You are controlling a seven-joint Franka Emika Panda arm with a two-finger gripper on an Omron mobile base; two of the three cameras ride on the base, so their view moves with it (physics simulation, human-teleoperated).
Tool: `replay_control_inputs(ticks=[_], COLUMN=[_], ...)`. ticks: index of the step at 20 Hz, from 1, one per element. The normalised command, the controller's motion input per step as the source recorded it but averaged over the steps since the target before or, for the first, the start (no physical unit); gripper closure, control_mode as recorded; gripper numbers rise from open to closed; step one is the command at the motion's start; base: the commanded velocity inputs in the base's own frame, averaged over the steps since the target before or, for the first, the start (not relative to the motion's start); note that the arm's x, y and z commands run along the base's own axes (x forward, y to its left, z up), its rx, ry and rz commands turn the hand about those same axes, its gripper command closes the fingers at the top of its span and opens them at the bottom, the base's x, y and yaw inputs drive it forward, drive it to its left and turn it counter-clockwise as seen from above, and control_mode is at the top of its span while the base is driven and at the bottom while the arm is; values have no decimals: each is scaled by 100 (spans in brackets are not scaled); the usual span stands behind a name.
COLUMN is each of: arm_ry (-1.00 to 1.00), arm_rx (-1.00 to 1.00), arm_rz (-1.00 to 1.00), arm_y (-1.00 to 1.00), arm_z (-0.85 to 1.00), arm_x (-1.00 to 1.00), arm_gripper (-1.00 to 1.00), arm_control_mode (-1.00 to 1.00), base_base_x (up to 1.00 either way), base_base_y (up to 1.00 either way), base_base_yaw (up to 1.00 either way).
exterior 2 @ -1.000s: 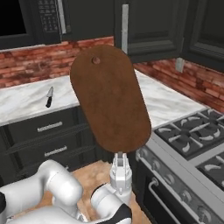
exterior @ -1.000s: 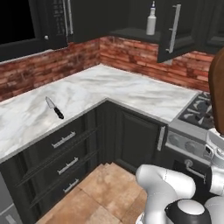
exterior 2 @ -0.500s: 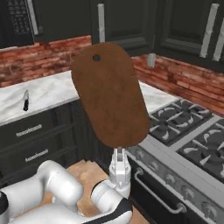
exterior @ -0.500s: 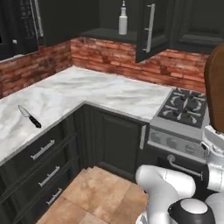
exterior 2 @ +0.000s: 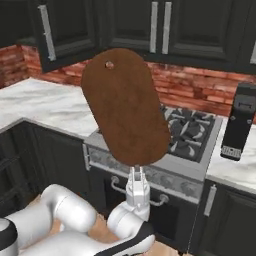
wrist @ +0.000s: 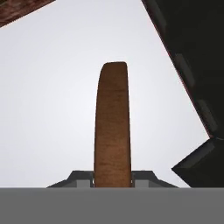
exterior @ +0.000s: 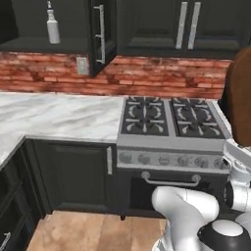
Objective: Move the cutting board and knife to the sink. Then move spray from the cabinet to the counter.
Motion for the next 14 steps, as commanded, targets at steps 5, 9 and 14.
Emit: replay_control_inputs(ticks=[5, 9, 14], arm_ry=[0, 0, 0], arm_rx=[0, 0, 0], arm_rz=[0, 0, 0], arm_y=[0, 0, 0], arm_z=[0, 0, 0], arm_x=[0, 0, 0], arm_gripper=[100, 100, 100], arm_control_mode=[100, 100, 100], base_base_x=[-11, -24, -29], base_base_y=[0, -4, -2], base_base_yaw=[-70, -54, -48])
